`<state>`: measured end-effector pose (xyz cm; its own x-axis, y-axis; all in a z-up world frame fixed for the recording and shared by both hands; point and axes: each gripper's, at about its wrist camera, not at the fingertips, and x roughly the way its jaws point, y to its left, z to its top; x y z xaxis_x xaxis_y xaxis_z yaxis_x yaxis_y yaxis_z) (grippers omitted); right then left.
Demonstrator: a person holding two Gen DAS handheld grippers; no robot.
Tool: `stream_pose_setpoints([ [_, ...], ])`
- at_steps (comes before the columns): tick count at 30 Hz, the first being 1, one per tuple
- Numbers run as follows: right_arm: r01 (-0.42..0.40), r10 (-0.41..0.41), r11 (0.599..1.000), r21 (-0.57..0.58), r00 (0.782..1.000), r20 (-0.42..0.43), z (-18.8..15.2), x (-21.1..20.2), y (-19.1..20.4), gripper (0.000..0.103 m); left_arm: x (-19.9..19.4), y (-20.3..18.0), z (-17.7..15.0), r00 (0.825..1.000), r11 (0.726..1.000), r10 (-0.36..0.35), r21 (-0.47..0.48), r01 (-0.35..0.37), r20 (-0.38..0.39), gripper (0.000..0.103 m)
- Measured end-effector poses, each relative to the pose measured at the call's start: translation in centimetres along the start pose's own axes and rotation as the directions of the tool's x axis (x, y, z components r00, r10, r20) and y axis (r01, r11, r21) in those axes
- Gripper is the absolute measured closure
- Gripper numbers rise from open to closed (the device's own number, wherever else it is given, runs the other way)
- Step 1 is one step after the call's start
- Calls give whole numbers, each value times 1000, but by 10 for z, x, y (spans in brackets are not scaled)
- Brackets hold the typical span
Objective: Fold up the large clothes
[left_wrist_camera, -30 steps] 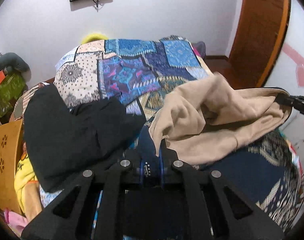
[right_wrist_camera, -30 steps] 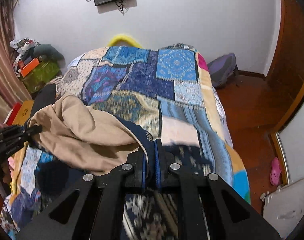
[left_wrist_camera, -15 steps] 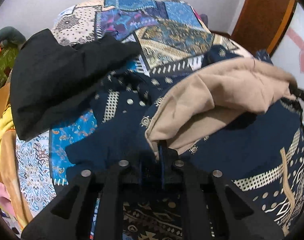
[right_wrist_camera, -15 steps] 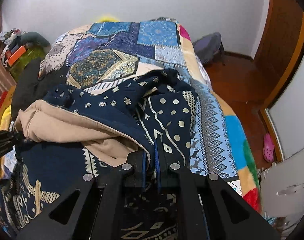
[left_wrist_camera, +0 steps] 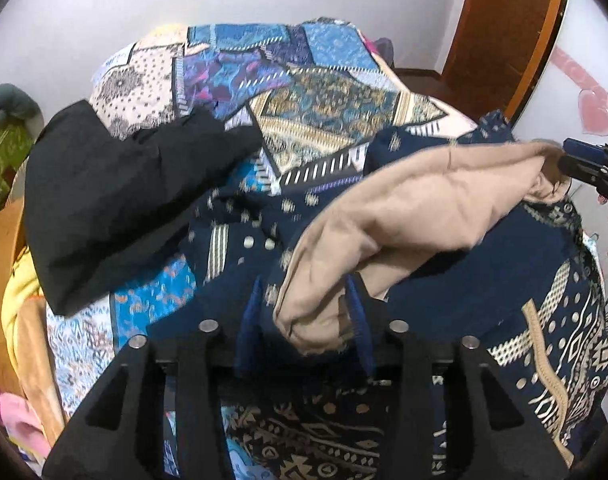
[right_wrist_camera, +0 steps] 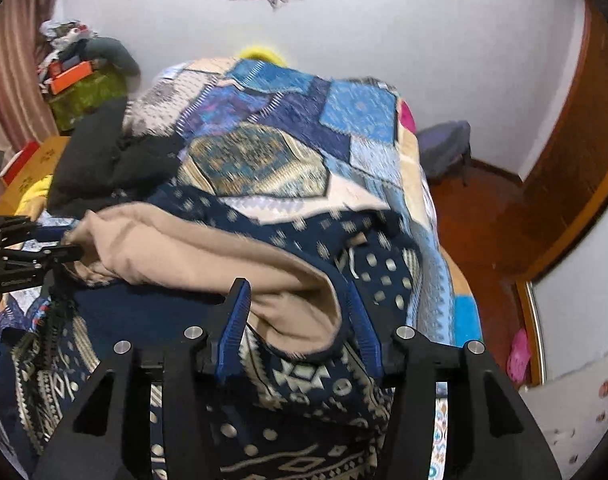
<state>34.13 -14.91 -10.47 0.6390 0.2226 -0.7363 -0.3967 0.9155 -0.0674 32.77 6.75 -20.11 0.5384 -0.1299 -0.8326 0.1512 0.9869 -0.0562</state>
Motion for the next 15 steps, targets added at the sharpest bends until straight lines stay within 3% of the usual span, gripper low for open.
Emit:
stream_pose_setpoints([
  [7, -71, 71, 997, -15, 997, -15, 16, 18, 10, 53, 24, -9, 17, 999, 999, -20, 43, 21, -25, 56],
  [15, -93, 93, 996, 8, 990, -102, 17, 59, 12, 52, 51, -17, 20, 996, 996, -64, 52, 67, -60, 56],
])
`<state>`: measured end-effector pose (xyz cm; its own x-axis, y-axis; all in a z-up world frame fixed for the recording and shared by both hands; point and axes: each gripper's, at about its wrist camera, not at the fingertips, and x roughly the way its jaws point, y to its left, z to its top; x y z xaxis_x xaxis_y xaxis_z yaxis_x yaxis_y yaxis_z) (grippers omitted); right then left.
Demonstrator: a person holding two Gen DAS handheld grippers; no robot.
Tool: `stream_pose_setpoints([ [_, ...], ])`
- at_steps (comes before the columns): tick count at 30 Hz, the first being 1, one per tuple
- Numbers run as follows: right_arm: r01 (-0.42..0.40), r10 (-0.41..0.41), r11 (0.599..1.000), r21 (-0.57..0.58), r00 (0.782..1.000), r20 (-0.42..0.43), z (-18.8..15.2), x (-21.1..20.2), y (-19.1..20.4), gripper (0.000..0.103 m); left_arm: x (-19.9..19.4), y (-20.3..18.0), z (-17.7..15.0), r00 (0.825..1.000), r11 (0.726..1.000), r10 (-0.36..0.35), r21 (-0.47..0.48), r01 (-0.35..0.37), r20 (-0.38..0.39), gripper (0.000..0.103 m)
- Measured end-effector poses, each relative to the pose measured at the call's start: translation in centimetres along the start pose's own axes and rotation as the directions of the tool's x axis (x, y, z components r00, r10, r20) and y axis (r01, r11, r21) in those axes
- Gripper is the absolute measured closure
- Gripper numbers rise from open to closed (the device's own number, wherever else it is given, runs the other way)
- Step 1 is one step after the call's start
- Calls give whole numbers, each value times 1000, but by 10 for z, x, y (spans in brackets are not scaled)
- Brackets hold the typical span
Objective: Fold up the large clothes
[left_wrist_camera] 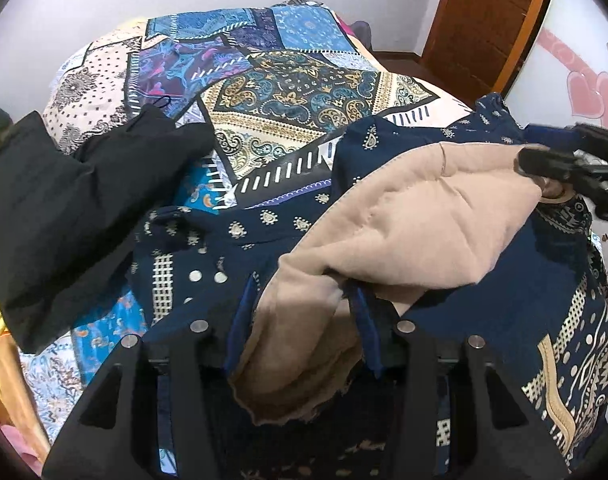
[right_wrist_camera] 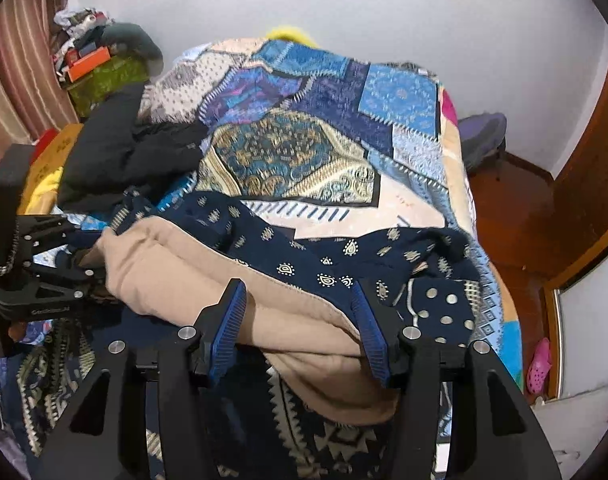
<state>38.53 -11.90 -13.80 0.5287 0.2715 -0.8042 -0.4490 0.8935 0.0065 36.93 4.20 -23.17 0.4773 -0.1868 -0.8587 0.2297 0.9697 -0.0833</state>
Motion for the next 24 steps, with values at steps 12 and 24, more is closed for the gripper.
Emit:
stream_pose_setpoints([
  [12, -64, 64, 997, 37, 998, -7, -14, -1, 1, 49, -7, -13, -2, 999, 1000, -25, 20, 25, 39, 81],
  [24, -155, 161, 964, 217, 987, -11, -20, -11, -14, 101, -66, -34, -1, 985, 999, -37, 41, 31, 168, 88],
])
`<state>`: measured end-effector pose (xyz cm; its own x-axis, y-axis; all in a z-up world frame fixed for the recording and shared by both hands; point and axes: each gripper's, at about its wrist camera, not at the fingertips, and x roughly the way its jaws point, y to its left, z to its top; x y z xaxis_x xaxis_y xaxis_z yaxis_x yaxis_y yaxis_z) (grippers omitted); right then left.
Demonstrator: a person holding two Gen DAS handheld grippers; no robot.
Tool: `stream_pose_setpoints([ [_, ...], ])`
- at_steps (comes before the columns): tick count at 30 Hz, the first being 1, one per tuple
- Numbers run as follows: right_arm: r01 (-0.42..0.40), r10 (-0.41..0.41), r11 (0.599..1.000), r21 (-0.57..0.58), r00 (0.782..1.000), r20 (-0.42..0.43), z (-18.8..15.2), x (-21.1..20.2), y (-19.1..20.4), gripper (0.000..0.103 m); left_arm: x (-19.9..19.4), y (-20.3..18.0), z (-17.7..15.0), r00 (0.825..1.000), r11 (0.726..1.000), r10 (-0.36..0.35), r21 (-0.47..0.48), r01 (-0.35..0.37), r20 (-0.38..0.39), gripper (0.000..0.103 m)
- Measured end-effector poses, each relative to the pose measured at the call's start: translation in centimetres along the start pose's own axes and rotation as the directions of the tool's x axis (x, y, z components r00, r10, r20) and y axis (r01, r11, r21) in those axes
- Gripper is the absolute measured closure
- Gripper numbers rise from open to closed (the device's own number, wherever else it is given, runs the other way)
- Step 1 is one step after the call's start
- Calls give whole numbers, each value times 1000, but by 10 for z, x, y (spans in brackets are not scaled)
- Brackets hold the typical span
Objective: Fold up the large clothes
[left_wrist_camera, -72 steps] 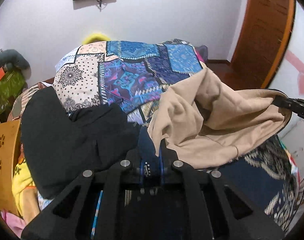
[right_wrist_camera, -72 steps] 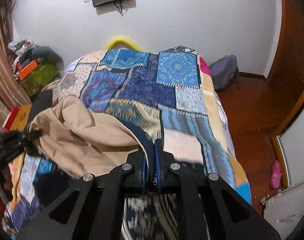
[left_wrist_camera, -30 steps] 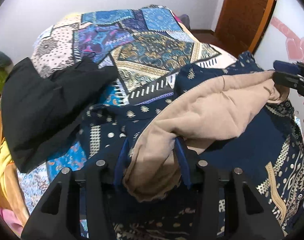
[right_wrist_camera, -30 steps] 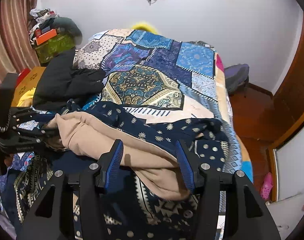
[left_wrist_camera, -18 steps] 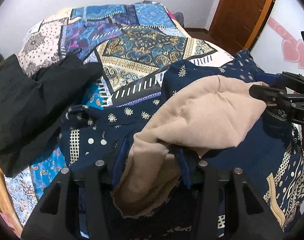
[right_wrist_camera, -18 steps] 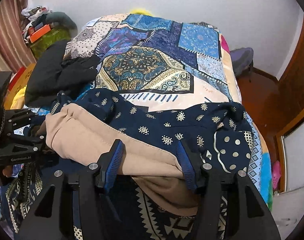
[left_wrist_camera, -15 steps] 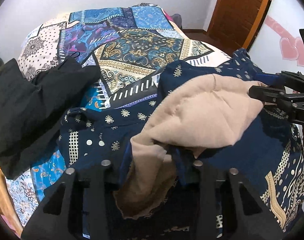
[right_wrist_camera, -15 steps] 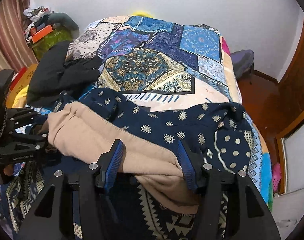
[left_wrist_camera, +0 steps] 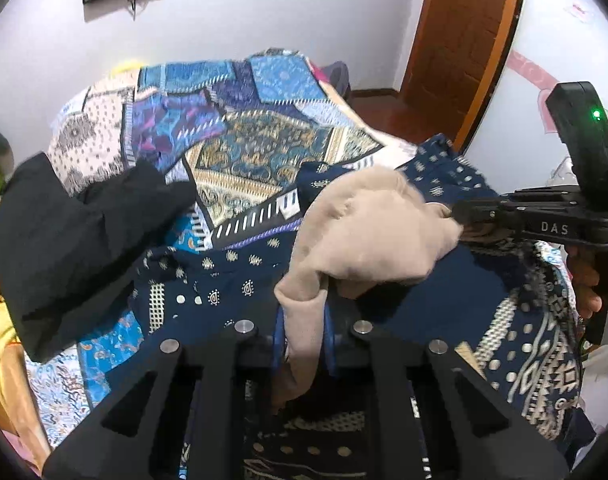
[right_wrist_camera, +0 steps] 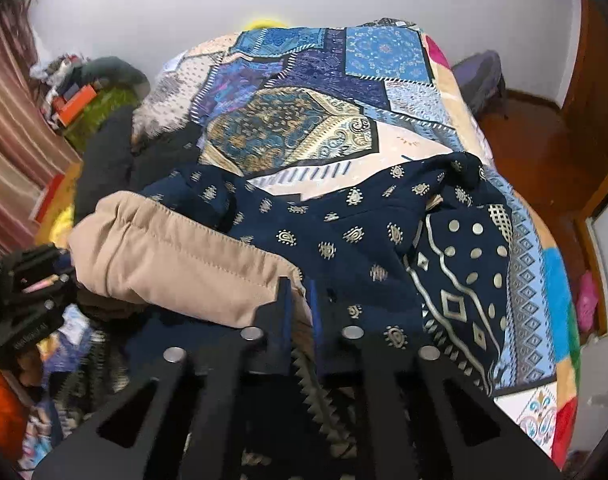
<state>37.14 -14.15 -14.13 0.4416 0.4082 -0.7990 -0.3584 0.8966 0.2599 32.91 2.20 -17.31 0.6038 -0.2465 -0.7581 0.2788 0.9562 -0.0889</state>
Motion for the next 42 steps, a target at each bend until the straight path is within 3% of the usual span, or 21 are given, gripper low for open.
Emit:
stream_pose_setpoints([
  [2, -33, 33, 999, -2, 999, 4, -3, -11, 4, 101, -9, -3, 0, 1000, 1000, 5, 10, -5, 19, 88],
  [9, -9, 12, 996, -88, 1000, 27, -21, -36, 24, 101, -32, -10, -9, 999, 1000, -17, -6, 17, 28, 89],
  [15, -12, 16, 997, -73, 998, 53, -25, -53, 25, 101, -53, -26, -25, 999, 999, -36, 28, 35, 33, 89],
  [20, -4, 9, 998, -57, 997, 82, -32, -69, 22, 101, -52, -30, -43, 999, 998, -25, 48, 27, -41, 89],
  [24, 60, -54, 996, -61, 994, 99, -37, -74, 18, 99, -44, -24, -56, 994, 999, 20, 36, -16, -109, 70],
  [25, 70, -64, 996, -61, 994, 90, -38, -73, 16, 98, -45, -22, -57, 994, 999, 24, 26, -21, -109, 64],
  [28, 79, -75, 995, -58, 994, 74, -42, -75, 9, 83, -53, -18, -56, 995, 999, 47, 7, -47, -89, 60],
  [30, 91, -87, 995, -50, 994, 67, -43, -75, 5, 58, -58, -18, -51, 996, 999, 53, -3, -54, -74, 56],
  [31, 92, -89, 995, -45, 994, 70, -43, -75, 3, 55, -60, -17, -47, 997, 998, 57, -10, -57, -60, 54],
  [35, 99, -97, 995, -28, 992, 84, -37, -74, -5, 53, -58, -20, -32, 998, 999, 50, -14, -51, -38, 53],
  [42, 98, -101, 994, 53, 993, 55, -20, -52, -31, 53, -33, -29, -17, 998, 1000, -11, -11, 10, -68, 52],
])
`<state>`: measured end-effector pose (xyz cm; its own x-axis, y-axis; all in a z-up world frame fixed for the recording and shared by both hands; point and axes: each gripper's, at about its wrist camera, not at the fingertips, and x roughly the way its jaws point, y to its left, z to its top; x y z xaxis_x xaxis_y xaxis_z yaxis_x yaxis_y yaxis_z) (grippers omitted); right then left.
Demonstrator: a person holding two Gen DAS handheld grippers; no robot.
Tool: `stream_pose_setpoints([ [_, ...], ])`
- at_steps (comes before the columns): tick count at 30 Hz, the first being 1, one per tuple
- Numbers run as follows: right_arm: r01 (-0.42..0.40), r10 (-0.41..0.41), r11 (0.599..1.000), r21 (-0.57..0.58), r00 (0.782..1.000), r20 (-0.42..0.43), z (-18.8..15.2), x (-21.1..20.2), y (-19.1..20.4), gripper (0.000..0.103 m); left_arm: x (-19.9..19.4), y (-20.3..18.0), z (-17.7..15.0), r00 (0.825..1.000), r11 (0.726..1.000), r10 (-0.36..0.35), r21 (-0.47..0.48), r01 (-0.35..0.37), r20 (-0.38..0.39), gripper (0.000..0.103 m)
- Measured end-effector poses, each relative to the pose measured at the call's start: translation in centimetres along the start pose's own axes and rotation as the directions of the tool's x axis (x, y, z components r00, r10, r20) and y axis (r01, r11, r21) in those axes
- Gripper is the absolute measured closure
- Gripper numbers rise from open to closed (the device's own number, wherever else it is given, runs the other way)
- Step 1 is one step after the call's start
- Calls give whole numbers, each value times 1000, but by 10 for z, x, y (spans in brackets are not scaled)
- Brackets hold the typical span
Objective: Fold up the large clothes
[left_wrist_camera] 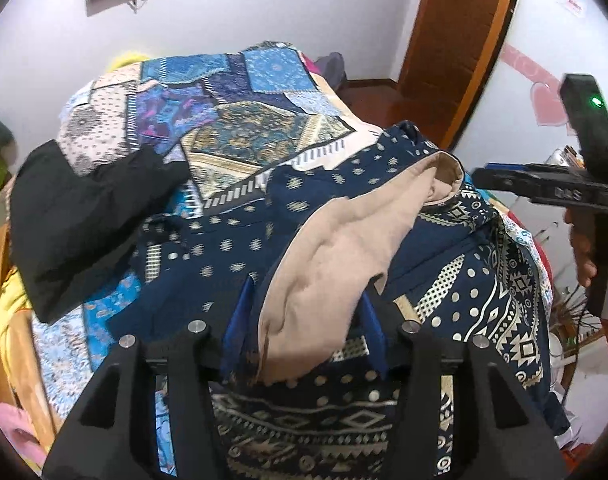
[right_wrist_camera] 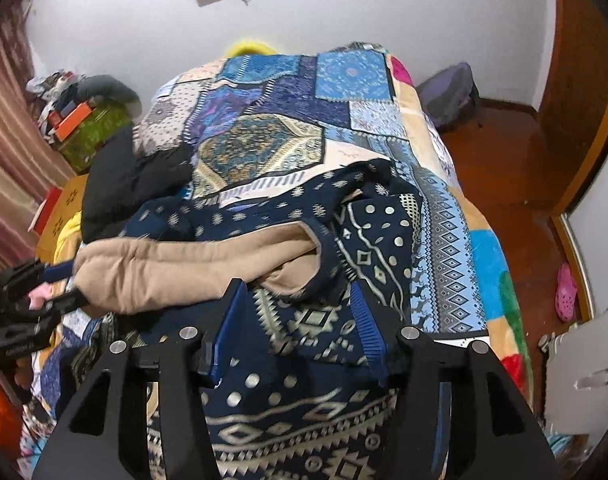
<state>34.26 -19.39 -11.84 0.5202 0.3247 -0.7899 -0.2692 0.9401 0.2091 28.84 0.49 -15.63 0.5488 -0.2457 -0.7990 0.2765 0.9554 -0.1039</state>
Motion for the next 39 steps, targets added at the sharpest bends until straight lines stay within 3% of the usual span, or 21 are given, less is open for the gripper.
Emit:
stream_pose_setpoints([
  [5, -31, 38, 994, 102, 997, -73, 6, 35, -20, 53, 26, -5, 6, 999, 1000, -11, 9, 12, -37, 52],
  [8, -39, 46, 993, 109, 997, -63, 9, 44, -20, 54, 35, -5, 7, 999, 1000, -26, 1, 26, -38, 52],
  [10, -36, 39, 995, 88, 999, -24, 12, 42, -17, 66, 37, -6, 7, 999, 999, -37, 3, 37, -35, 58],
  [11, -33, 35, 996, 84, 999, -17, 14, 42, -16, 78, 37, -6, 7, 998, 999, -47, 3, 47, -32, 63],
  [12, -31, 32, 996, 82, 999, -12, 15, 41, -14, 86, 36, -6, 8, 998, 998, -57, 2, 57, -33, 74],
  [15, -49, 47, 996, 72, 999, 25, 16, 31, -12, 92, 32, -7, 8, 998, 998, -59, 2, 59, -19, 85],
  [22, -111, 110, 994, 7, 990, 94, 0, -10, 5, 94, 0, -9, 7, 997, 999, -46, 23, 45, 58, 89],
  [28, -49, 52, 998, -37, 995, 86, -24, -21, 14, 95, -23, -13, -4, 995, 998, -50, 37, 47, 82, 89],
  [35, 17, -19, 1000, 23, 996, 84, -45, -32, -11, 97, -23, -14, -28, 999, 999, -20, 50, 18, 27, 89],
  [39, 45, -46, 999, 22, 997, 64, -58, -40, -22, 97, -15, -17, -43, 999, 998, -36, 46, 37, -30, 89],
])
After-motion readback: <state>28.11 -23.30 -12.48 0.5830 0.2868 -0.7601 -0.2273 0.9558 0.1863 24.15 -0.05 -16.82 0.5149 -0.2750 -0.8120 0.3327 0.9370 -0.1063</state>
